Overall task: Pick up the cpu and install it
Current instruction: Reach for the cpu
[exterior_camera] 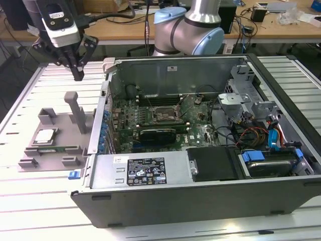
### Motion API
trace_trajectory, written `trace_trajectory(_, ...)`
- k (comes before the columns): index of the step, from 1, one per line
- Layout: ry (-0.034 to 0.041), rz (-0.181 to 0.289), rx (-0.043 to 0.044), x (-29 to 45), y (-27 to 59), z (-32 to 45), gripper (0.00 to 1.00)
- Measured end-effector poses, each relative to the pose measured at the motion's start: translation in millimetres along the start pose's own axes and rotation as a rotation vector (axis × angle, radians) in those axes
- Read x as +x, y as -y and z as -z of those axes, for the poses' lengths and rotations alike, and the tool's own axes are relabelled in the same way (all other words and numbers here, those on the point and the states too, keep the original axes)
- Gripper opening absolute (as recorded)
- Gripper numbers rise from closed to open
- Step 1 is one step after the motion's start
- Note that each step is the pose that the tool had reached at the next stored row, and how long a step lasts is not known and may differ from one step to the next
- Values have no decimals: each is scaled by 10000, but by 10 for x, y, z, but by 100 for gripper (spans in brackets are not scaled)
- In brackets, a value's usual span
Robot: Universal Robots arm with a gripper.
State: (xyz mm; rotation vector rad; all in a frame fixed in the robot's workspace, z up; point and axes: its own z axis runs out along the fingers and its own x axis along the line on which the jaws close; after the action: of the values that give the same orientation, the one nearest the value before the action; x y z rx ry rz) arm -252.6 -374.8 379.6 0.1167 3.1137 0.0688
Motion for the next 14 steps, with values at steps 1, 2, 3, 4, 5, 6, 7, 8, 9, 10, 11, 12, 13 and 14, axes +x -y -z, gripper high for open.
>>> trace_trajectory(1, 0, 1, 0, 23, 2, -4, 11)
trace_trajectory(2, 0, 1, 0, 43, 4, -8, 11)
trace_trajectory(3, -1, 2, 0, 71, 6, -13, 11)
trace_trajectory(4, 0, 1, 0, 94, 8, -18, 11)
trace_trajectory(5, 0, 1, -1, 135, 11, -25, 11)
trace_trajectory(6, 0, 0, 0, 193, 16, -35, 11)
trace_trajectory(7, -1, 0, 0, 216, 18, -39, 11)
trace_trajectory(8, 0, 1, 0, 240, 20, -43, 11)
trace_trajectory(9, -1, 1, 0, 279, 23, -50, 11)
trace_trajectory(10, 0, 1, -1, 324, 27, -58, 11)
trace_trajectory(11, 0, 1, 0, 350, 29, -62, 11)
trace_trajectory(12, 0, 0, 0, 391, 33, -68, 11)
trace_trajectory(13, -1, 0, 1, 413, 34, -71, 11)
trace_trajectory(14, 0, 0, 0, 439, 36, -75, 11)
